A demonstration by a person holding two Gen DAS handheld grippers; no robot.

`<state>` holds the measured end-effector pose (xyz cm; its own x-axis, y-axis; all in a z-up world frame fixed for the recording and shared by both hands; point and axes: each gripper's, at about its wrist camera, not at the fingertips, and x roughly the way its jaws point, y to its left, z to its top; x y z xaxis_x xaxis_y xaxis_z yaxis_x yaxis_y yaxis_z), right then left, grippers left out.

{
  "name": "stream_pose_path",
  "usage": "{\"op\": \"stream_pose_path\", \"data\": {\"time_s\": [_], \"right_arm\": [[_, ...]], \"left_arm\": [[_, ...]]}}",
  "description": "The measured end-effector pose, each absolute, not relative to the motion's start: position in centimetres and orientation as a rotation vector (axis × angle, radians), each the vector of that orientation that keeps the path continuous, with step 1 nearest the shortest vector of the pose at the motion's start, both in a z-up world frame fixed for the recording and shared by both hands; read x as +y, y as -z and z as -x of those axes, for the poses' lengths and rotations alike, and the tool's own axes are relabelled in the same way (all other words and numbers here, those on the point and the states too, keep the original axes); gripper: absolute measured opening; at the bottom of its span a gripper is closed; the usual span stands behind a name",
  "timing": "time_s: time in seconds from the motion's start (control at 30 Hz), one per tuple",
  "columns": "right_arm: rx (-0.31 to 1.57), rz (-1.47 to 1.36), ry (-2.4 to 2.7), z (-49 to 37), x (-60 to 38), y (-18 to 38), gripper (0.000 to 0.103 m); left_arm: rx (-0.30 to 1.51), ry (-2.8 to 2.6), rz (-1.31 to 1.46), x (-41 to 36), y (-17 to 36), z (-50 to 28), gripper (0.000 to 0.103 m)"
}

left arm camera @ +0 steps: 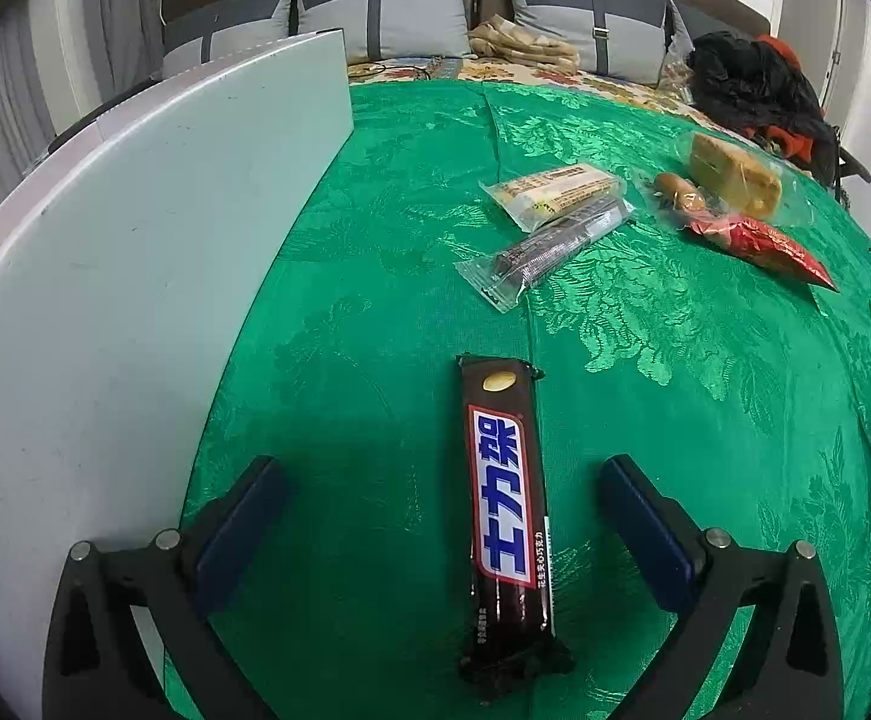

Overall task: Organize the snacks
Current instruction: 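Grasp the long red packet with the right gripper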

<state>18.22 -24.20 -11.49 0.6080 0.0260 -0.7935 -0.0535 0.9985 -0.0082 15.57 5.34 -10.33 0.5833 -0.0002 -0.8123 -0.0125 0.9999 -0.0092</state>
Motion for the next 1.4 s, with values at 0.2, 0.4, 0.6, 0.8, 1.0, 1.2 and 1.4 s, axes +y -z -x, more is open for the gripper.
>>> {"op": "stream_pose_path", "data": {"time_s": [0.2,0.4,0.6,0.8,1.0,1.2,1.4], "right_arm": [[0.916,0.032,-0.046,-18.2,-24.2,11.5,0.090],[0.918,0.035,-0.046,-18.2,-24.1,11.5,0.091],[0.922,0.035,-0.057,-18.3,-24.0,11.5,0.094],[0.933,0.111,-0.263,-21.6,-22.7,8.8,0.091],[0.980,0.263,-0.376,-29.5,-18.1,6.4,0.092],[1.063,0.461,-0.348,-33.2,-14.5,9.6,0.090],[1.145,0.274,-0.370,-33.9,-16.1,9.9,0.026]], "left_arm": [[0.948,-0.006,0.016,5.3,10.3,-15.6,0.103],[0.948,-0.003,0.018,5.3,10.3,-15.6,0.103],[0.948,-0.004,0.018,5.3,10.3,-15.6,0.103],[0.948,-0.004,0.017,5.3,10.3,-15.6,0.103],[0.948,-0.004,0.018,5.3,10.3,-15.6,0.103],[0.948,-0.003,0.019,5.3,10.3,-15.6,0.103],[0.948,-0.001,0.021,5.3,10.3,-15.7,0.103]]}}
